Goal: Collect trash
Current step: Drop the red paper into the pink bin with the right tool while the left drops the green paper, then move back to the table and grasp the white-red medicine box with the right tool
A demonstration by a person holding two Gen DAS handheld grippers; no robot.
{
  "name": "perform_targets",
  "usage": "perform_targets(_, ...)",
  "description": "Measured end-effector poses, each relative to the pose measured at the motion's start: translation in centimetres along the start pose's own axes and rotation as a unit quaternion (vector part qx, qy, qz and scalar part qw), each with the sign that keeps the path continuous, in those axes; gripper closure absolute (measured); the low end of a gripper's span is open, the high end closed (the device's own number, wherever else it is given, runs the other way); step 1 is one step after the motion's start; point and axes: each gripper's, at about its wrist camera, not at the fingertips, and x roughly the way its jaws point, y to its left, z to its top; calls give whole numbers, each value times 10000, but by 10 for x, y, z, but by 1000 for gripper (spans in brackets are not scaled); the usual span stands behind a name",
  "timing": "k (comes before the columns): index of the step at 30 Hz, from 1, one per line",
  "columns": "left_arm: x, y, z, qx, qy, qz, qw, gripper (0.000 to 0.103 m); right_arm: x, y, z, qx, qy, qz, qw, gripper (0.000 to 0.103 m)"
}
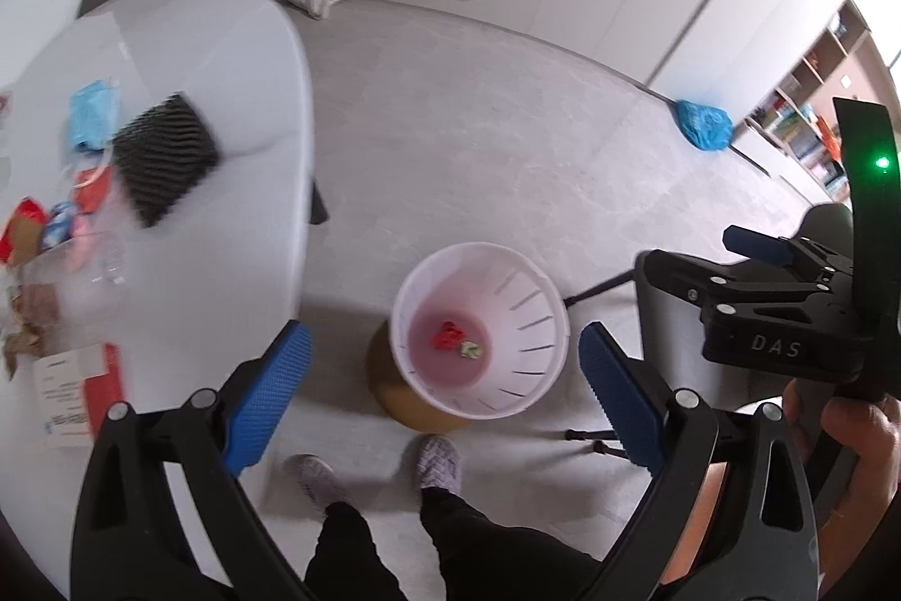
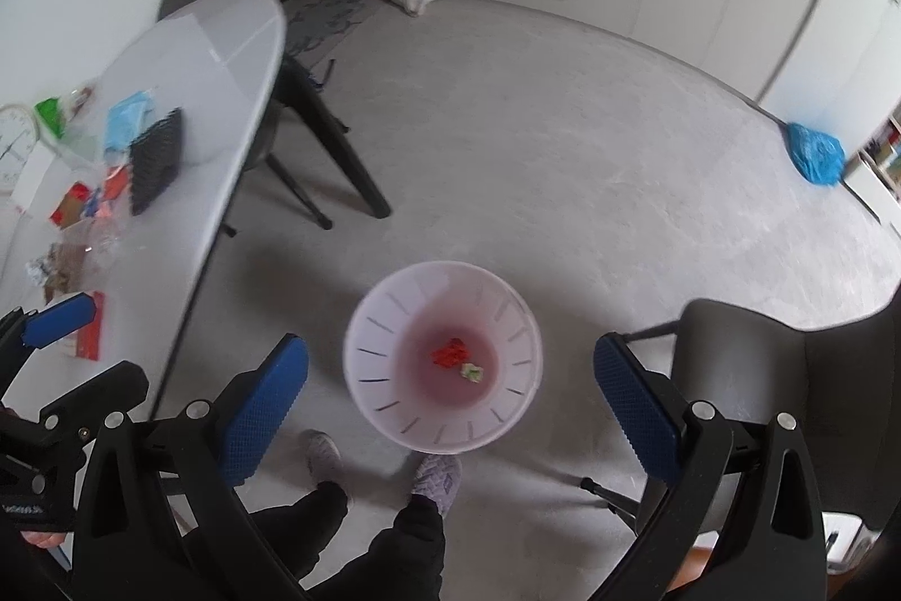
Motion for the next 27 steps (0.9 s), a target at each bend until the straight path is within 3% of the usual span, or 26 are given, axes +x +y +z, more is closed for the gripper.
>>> perform_targets(7,-34,78,-21,-676,-219,495,9962,11,5,81,4,-742,24,564,9956,2)
perform_targets(13,-59,163,-55,-1400,-174,1082,9841,11,16,177,-11,-1841,196,1252,9747,2)
perform_targets(18,-76,227,-88,-1990,-139,1442,9692,11,27,251,-32,-2814,336,1736,9432,3)
perform_targets(20,-82,251,-98,-2197,-140,1529,9634,11,30,283,-44,-3251,370,1920,9252,3)
perform_targets(24,-92,289,-119,-2475,-120,1668,9543,11,39,334,-63,-4116,362,2062,8870,3)
perform_targets(27,-95,313,-126,-2670,-125,1712,9483,11,46,368,-76,-4873,313,2046,8484,3)
